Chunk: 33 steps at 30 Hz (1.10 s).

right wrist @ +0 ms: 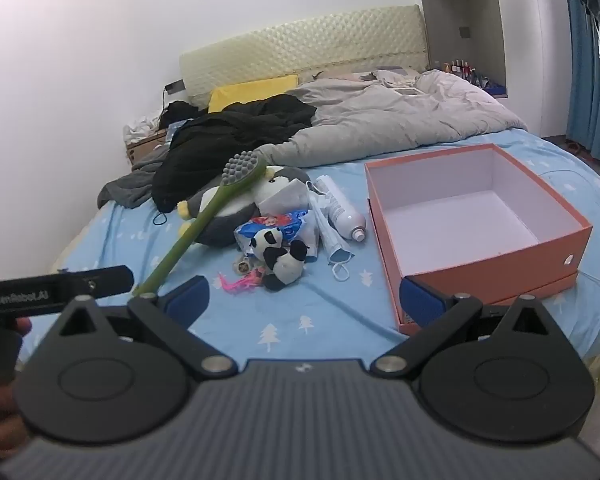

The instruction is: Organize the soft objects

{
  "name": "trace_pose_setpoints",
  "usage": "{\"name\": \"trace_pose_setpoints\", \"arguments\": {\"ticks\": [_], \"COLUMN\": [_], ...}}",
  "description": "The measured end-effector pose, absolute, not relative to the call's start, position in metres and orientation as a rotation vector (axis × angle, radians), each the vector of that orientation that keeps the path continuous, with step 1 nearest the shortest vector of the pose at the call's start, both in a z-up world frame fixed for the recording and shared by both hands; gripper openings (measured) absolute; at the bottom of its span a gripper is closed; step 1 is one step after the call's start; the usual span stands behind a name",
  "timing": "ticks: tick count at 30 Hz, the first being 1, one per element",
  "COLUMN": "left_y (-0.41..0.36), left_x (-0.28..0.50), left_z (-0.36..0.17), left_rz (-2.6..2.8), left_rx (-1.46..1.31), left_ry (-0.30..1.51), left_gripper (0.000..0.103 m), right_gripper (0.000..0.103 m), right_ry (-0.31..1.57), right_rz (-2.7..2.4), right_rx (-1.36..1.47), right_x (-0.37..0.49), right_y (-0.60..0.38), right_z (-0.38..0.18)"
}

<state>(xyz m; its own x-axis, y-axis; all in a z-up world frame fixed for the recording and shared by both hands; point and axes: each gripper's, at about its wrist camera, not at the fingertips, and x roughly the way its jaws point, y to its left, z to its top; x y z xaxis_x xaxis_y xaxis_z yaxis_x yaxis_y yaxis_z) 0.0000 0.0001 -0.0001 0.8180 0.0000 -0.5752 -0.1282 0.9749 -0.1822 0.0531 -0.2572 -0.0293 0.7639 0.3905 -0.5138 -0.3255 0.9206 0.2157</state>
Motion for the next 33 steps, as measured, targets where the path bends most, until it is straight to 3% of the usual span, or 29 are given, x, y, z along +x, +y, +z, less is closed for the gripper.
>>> {"name": "trace_pose_setpoints", "arguments": {"ticks": [33], "left_y": [0.003], "left_x": [0.002], "left_z": [-0.004], "left_rz": [0.054], "left_rx": [-0.221], "left_ry": [0.629], "left_gripper": [0.103], "right_gripper": [0.103], "right_ry": [0.589], "right_rz": [0.37], "right_rx": [0.077], "right_x": [0.05], "right_y": [-0.252], "right_z": [-0.033]}}
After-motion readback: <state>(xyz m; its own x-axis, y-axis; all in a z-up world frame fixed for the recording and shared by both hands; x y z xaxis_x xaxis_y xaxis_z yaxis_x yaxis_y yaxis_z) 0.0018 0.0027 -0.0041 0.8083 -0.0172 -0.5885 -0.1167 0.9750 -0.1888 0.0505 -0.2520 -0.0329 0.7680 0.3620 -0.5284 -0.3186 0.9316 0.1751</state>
